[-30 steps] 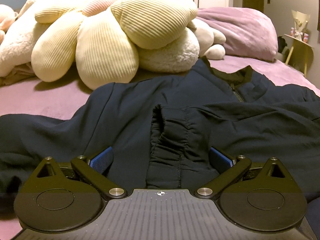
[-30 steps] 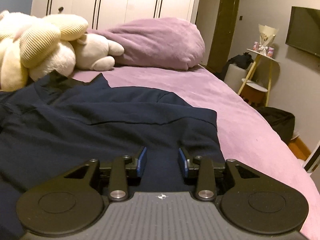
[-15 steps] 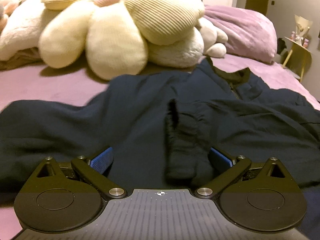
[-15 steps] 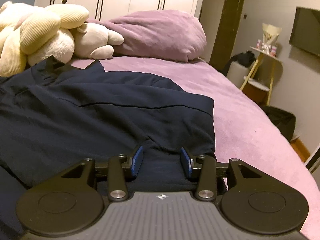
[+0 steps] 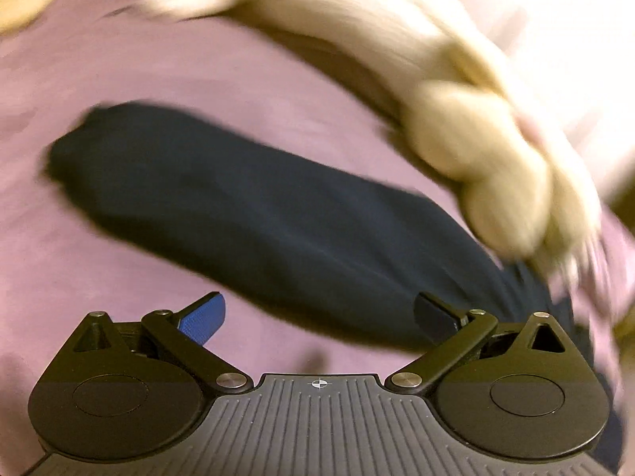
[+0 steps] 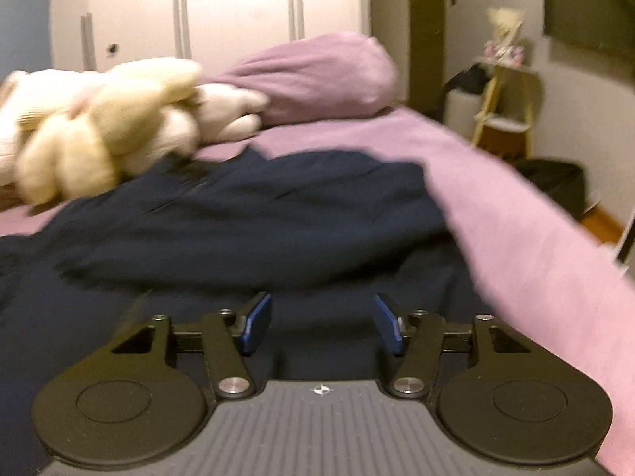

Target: Fold large clothes

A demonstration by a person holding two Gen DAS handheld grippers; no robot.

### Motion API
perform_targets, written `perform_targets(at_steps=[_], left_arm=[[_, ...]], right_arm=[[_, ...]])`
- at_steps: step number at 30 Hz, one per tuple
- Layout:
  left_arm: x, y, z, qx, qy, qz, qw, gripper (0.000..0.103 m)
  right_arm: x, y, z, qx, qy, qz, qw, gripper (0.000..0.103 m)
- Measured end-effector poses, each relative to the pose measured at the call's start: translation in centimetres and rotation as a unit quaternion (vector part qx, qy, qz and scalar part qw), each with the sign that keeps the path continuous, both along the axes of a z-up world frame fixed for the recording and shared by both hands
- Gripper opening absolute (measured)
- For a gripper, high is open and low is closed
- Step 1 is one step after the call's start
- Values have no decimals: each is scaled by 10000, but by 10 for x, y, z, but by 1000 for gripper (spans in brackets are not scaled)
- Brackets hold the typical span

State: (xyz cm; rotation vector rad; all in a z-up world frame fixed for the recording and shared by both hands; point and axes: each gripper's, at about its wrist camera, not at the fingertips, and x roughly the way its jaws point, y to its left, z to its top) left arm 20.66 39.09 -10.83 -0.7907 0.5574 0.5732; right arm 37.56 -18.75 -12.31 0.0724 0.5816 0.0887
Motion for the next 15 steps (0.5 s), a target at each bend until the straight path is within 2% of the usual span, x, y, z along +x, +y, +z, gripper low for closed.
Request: perform_targets(at_steps=[3, 5, 7, 9, 11, 12, 13, 15], left_arm=[[-21, 45, -15, -598, -239, 756, 9951, 81], [-27, 66, -23, -870, -416, 1047, 9898, 74], [-29, 82, -29, -1098, -499, 1294, 9842, 58], [-26, 94, -33, -1311, -546, 1413, 9797, 52], [-25, 103, -37, -1526, -571, 1515, 9749, 39], [-26, 106, -39, -1623, -561, 1597, 9721, 26], [-26, 108, -40, -1717, -561, 1633, 9699, 21], [-26, 108, -37, -1641, -599, 1572, 9720, 15]], right_arm=[[-32, 21, -9, 249, 191, 326, 9990, 55], [-46, 31, -17, 397, 291, 496, 9976, 55], [-51, 41, -21, 485, 461, 525, 9964, 55], [-54, 49, -23, 455, 496, 519, 9964, 55], [-55, 53, -21, 451, 436, 529, 9966, 55], [-55, 54, -21, 495, 453, 515, 9964, 55], [-55, 55, -22, 524, 480, 484, 9963, 55], [-56, 54, -23, 609, 530, 383, 9960, 55]])
